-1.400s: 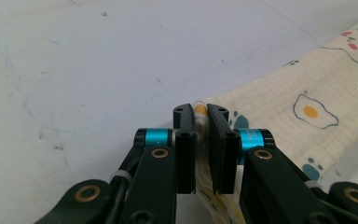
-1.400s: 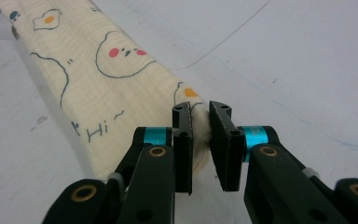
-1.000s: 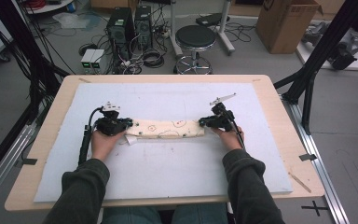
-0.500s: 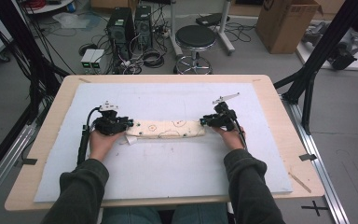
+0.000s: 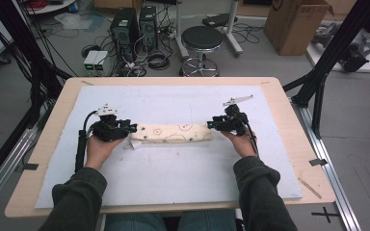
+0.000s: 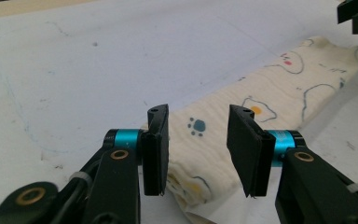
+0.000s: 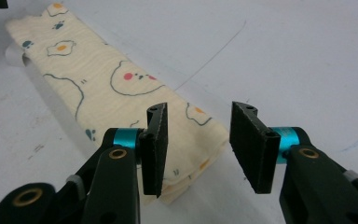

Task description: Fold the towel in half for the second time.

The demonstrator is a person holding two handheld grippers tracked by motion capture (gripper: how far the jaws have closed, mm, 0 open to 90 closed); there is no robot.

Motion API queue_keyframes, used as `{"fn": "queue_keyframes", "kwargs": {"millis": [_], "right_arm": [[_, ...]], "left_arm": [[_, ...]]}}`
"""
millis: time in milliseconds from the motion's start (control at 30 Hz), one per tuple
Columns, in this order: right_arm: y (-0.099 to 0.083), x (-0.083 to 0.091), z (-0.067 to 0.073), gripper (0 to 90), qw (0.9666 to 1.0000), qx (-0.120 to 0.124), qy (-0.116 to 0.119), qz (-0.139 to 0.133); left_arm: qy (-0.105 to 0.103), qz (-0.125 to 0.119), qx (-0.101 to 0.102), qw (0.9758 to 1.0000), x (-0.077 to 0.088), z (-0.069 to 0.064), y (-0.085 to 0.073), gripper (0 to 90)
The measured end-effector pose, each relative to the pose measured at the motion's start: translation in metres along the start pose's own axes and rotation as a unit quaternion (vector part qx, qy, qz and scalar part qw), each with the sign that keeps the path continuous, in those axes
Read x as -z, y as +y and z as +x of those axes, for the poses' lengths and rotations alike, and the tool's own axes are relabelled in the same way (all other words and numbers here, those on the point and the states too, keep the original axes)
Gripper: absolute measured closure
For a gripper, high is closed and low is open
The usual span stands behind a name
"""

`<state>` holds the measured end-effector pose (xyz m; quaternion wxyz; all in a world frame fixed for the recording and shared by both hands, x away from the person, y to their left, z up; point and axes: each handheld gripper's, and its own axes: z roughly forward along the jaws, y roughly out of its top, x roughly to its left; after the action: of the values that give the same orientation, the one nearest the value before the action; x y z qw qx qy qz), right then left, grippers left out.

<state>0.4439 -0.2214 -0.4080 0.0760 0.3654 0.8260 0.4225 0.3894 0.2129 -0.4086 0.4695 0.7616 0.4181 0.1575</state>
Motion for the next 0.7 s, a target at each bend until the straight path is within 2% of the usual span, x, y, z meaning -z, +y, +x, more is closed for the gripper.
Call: {"fn": "queue_keyframes", "kwargs": {"millis": [167,333,700], "right_arm": [[0.001,0.002,0.005,55.6,1.0000,0.005,0.002,-0.002],[0.001,0.005,0.007,53.0,1.0000,0.000,0.004,-0.005],[0.002,0.017,0.012,44.7,0.9997,-0.005,0.004,-0.024]], "left_arm": [[-0.007,-0.003,-0.008,0.9999,0.005,-0.006,0.002,58.7],[-0.014,0.001,-0.018,0.9997,0.009,-0.010,0.002,57.2],[-0.025,-0.005,-0.022,0.9995,0.016,-0.018,0.001,52.9]]}}
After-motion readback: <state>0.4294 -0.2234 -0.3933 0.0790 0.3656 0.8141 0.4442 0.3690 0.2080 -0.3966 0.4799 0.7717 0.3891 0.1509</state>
